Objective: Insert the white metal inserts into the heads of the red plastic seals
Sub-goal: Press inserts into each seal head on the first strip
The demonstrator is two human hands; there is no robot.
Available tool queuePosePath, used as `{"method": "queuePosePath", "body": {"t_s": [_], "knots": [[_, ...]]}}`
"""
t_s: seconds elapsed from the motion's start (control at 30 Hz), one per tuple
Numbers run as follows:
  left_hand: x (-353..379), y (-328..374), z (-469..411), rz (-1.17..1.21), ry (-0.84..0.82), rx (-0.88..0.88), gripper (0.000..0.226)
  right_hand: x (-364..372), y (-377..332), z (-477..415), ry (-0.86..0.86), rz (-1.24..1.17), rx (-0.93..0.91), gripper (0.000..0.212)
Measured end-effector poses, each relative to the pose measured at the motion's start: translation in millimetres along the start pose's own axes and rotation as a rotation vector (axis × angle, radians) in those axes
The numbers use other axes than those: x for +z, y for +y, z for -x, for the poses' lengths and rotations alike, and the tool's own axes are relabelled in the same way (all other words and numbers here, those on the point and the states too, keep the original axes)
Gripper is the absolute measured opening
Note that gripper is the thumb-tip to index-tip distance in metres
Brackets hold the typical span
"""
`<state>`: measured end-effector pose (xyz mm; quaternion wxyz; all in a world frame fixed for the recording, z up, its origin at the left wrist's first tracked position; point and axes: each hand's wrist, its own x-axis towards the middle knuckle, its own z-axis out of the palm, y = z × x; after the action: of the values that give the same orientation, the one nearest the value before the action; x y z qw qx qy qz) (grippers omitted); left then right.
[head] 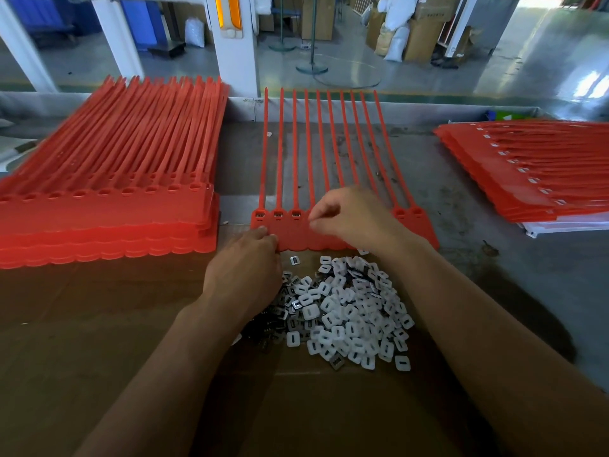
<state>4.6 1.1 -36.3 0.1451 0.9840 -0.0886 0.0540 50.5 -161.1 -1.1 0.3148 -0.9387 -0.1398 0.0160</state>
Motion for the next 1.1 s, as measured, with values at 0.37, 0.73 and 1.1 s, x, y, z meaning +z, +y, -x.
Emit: {"method": "queuePosePath", "body": {"t_s": [0.37, 0.73, 1.1], "knots": [[1, -2, -1, 0.008, -0.001, 0.018, 0.023, 22, -23, 13, -0.213, 0.282, -0.117, 0.019], [1, -1, 1, 0.015, 0.002, 0.009, 0.028, 27, -32, 11, -0.235, 0.449, -0.109, 0.027], [0, -1, 0, 0.012, -0.014, 0.019, 0.028, -9, -1, 6, 0.021, -0.061, 0.060, 0.007]]}}
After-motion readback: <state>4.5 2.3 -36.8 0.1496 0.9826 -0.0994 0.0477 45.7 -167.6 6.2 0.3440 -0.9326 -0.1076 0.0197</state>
